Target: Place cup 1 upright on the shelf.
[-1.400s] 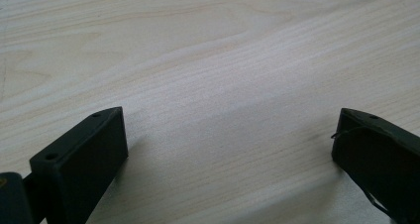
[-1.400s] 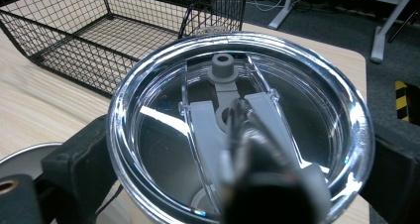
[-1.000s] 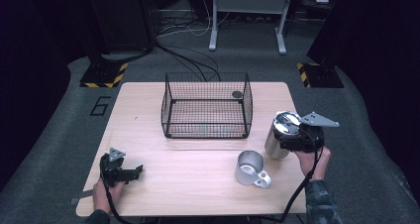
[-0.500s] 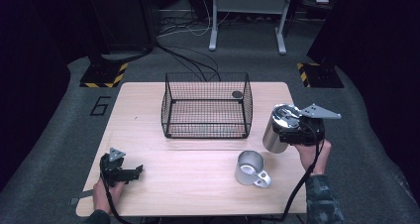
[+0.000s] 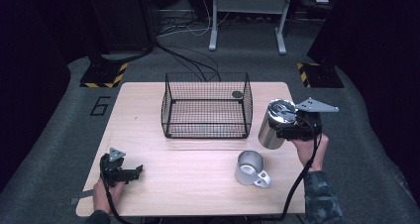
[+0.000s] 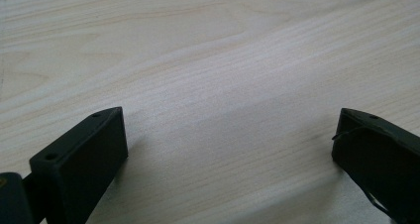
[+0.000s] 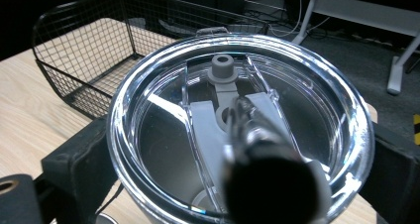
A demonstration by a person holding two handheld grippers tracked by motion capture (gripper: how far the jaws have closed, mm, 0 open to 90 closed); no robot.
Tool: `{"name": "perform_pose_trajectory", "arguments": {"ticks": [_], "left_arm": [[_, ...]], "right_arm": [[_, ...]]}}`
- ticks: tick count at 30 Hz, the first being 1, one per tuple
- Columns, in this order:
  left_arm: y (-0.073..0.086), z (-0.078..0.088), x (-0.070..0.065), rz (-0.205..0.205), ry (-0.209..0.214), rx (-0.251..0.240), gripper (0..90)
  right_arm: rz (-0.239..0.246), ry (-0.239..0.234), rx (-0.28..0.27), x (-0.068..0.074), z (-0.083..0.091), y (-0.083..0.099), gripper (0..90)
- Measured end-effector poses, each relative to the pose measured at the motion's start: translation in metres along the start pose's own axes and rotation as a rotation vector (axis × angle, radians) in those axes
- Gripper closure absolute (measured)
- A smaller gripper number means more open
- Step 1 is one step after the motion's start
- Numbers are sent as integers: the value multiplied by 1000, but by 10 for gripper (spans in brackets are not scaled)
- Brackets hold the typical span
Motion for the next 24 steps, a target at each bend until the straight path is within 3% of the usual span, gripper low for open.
{"name": "perform_pose_trajectory", "arguments": {"ticks": [24], "left_arm": [[0, 0, 0, -2, 0, 0, 5]], "right_arm": [[21, -79, -31, 18, -10, -34, 35]]}}
Point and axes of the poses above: each handheld gripper's, and its own axes: z roughly backward along the jaws, y roughly out of its underside, x roughly to its left, the point moved 8 cm from there along -z, roughly forward along the jaws, and after that the axes turned 11 degrees about z, right-handed, at the moved point
